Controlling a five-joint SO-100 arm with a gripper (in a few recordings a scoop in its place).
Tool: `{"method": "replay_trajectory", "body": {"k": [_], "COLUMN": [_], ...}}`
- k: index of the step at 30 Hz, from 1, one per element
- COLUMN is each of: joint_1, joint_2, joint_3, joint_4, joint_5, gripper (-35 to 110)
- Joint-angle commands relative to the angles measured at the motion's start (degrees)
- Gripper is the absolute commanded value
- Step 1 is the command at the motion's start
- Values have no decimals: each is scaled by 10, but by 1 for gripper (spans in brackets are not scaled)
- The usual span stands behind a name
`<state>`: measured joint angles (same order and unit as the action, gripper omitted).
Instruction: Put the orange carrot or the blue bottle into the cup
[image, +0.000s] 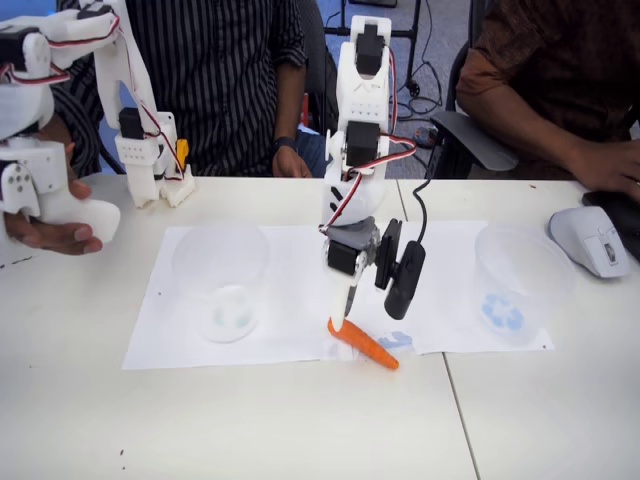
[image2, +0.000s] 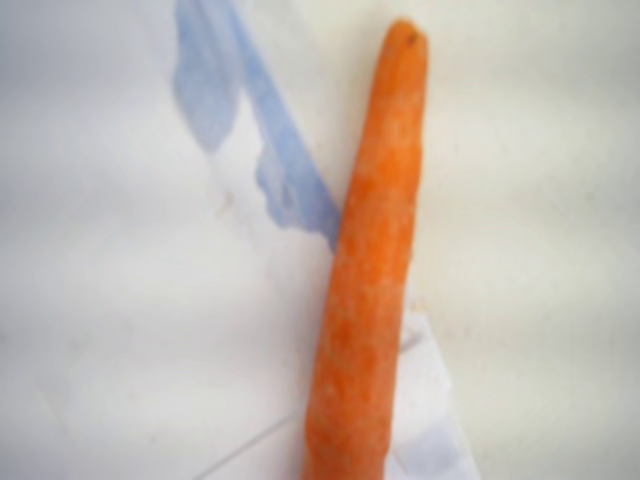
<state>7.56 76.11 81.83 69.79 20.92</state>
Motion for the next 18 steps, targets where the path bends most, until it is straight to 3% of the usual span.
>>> {"method": "replay_trajectory", "body": {"k": [1, 14, 18], "joint_1": [7, -3, -11], "joint_2": [87, 50, 50], "joint_3": [-16, -22, -21], "joint_4": [6, 40, 54], "joint_5": [4, 3, 3], "gripper": [15, 15, 23]}}
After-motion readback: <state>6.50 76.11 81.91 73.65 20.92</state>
